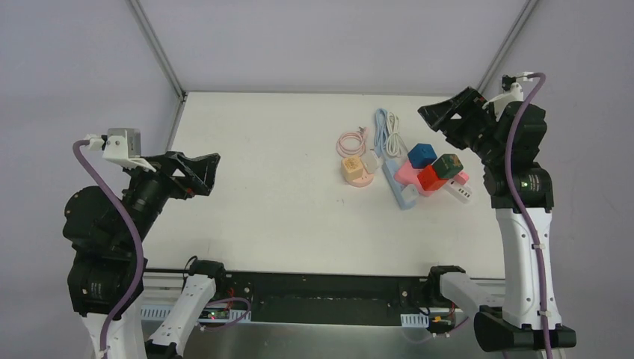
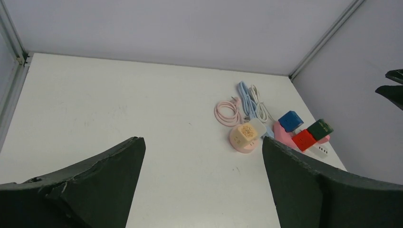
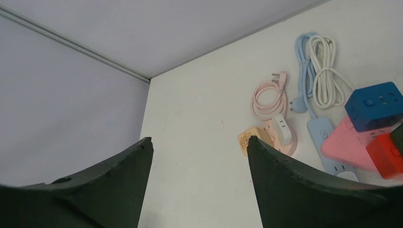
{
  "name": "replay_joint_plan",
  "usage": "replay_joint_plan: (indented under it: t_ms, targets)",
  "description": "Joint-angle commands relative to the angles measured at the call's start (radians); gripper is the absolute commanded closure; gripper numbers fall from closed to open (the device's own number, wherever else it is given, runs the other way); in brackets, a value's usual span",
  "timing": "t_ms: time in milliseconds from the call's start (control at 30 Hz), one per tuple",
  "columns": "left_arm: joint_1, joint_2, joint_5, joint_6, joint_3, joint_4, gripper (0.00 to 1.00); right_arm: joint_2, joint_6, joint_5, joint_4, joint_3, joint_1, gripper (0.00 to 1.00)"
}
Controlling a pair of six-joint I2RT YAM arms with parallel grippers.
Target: Pull the plug off the socket
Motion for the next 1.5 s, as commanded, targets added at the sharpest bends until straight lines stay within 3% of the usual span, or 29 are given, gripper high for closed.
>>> replay_joint_plan:
  t_ms: [0,167,433,533,633,800,1000,1100,1233,1467]
  targets:
    - [-0.003,0.011,0.004,-0.032,-0.033,0.022,0.01,-0.033,0.043,-0.039,0.052,-0.075,-0.005,0.24]
    - [-0.003,0.022,-0.057,-0.087,-0.133,0.014,0.01,-0.011,0.074,-0.187,0.121,-0.204,-0.004,0.22]
    - [-0.003,0.024,-0.195,-0.174,-0.364,0.059,0.01,0.049,0.103,-0.14,0.087,-0.308,-0.003,0.22]
    - [-0.003,0.07,-0.026,-0.146,-0.4,0.141,0.01,0.096,0.106,-0.118,0.056,-0.327,-0.003,0.23]
    - [-0.003,0.135,0.074,-0.222,-0.428,0.27,0.01,0.164,0.112,-0.103,0.014,-0.323,-0.001,0.26]
    - [-0.003,0.262,0.007,-0.335,-0.434,0.344,0.02,0.32,0.099,-0.064,-0.024,-0.272,0.06,0.34]
    - [-0.003,0.329,-0.044,-0.35,-0.445,0.35,0.04,0.442,0.059,0.089,0.039,-0.233,0.195,0.29]
    - [-0.003,0.341,-0.066,-0.351,-0.448,0.34,0.04,0.502,0.068,0.088,0.076,-0.209,0.232,0.29]
    - [-0.003,0.373,0.001,-0.271,-0.473,0.375,0.01,0.582,0.063,0.077,0.181,-0.181,0.291,0.28]
    - [-0.003,0.514,0.112,-0.154,-0.38,0.2,0.06,0.765,0.049,0.15,0.15,-0.047,0.348,0.25]
